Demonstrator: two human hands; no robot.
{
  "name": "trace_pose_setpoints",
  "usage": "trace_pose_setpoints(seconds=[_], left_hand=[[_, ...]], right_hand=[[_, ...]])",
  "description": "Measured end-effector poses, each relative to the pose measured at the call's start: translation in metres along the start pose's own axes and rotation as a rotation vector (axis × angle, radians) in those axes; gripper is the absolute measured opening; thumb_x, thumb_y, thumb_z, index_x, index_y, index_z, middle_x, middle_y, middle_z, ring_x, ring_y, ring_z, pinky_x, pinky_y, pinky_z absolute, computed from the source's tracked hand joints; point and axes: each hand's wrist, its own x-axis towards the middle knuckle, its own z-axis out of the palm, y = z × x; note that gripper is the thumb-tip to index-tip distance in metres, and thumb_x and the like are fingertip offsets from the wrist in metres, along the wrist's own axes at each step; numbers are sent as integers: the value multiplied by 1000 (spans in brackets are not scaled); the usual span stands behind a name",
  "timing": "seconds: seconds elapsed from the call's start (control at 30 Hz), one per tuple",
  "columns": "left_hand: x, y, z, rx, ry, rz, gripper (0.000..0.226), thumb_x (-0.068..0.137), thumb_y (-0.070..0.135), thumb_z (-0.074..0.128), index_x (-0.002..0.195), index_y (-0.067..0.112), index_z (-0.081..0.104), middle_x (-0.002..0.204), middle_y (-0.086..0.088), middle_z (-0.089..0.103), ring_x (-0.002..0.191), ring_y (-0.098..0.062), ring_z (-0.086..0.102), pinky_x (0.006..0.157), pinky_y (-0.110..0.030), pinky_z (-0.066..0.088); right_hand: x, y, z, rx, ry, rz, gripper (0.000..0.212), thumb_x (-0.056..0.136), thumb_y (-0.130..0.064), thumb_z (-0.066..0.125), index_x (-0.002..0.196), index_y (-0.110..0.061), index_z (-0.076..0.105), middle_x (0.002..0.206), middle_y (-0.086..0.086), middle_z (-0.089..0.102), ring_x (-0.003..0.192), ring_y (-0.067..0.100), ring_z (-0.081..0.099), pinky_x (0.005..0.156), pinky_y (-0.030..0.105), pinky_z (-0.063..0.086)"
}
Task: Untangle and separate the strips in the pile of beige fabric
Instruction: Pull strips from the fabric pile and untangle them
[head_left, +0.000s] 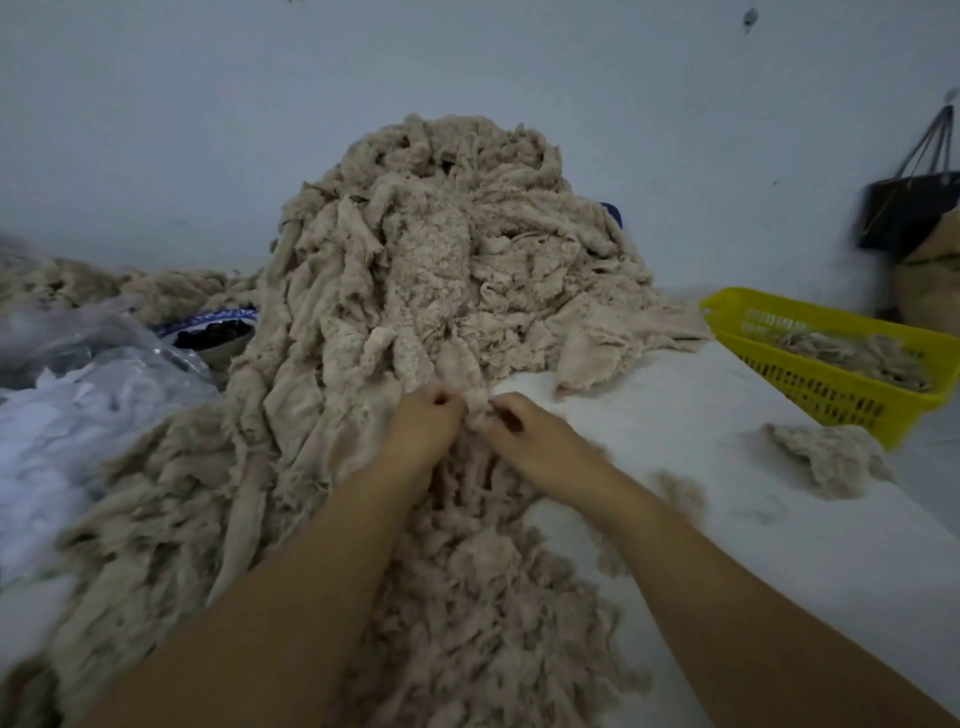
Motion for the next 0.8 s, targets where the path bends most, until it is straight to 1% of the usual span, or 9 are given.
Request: trace_pose_setpoints(seconds=[0.07, 0.13, 0.23, 0.3, 0.43, 0.53, 0.6, 0.7, 0.8], left_hand=[[-1, 3, -18, -186, 0, -74, 19, 97, 20, 60, 79, 17, 65, 68, -1, 63, 51, -7, 57, 46, -17, 43], [-14, 1, -33, -98, -136, -10, 18, 95, 31, 63, 79, 27, 70, 71, 8, 69, 57, -1, 62, 48, -12, 45], [-33, -8, -49, 136, -402, 115, 12, 91, 55, 60, 86, 45, 66, 88, 25, 68, 76, 12, 61, 56, -5, 44], [-40, -17, -51, 358, -516, 198, 13, 92, 52, 61, 94, 40, 57, 94, 20, 59, 79, 12, 56, 60, -7, 38], [-51, -39, -37, 502, -263, 238, 21, 100, 29, 53, 86, 14, 53, 78, 1, 49, 66, -9, 46, 55, -22, 33], [-66, -46, -24, 576, -106, 328, 24, 100, 28, 49, 77, 21, 42, 75, 7, 40, 65, -9, 40, 56, -27, 33], [-68, -43, -24, 590, -69, 318, 21, 99, 25, 47, 79, 18, 45, 78, 1, 47, 70, -16, 47, 60, -33, 39], [-48, -23, -39, 566, -150, 119, 20, 99, 18, 47, 82, 12, 56, 79, -7, 59, 79, -23, 58, 61, -30, 36], [-18, 5, -46, 552, -166, -1, 26, 98, 22, 50, 112, 4, 64, 109, -15, 64, 98, -29, 58, 73, -26, 38]], right_hand=[[-7, 4, 10, -300, -88, -111, 29, 97, -43, 53, 120, -25, 53, 102, -5, 51, 93, 15, 50, 72, 32, 42], [-11, 12, 15, -500, -4, -135, 24, 97, -28, 54, 117, -16, 57, 109, 5, 52, 103, 26, 48, 78, 36, 41], [-12, 13, 7, -53, 244, 72, 12, 101, -24, 50, 94, -17, 57, 94, 3, 63, 81, 17, 59, 59, 18, 47], [-13, 13, -3, 148, 310, 200, 16, 102, -29, 50, 87, -24, 54, 90, -3, 65, 76, 11, 61, 49, 14, 41], [-25, 8, 5, 20, 209, 189, 24, 101, -32, 48, 92, -14, 60, 90, 7, 67, 82, 23, 63, 59, 29, 44], [-29, -7, 26, -260, 285, 142, 28, 100, -28, 45, 90, -7, 60, 93, 12, 62, 89, 30, 58, 76, 41, 47], [-32, -24, 52, -391, 353, 154, 27, 101, -29, 42, 99, -11, 62, 106, 9, 60, 103, 30, 54, 87, 43, 45], [-38, -48, 89, -190, 356, 164, 26, 102, -24, 39, 118, -17, 58, 121, 6, 56, 111, 26, 51, 91, 38, 41], [-33, -50, 71, 259, 428, 239, 25, 100, -16, 40, 112, -14, 62, 117, 7, 61, 92, 17, 56, 76, 26, 39]])
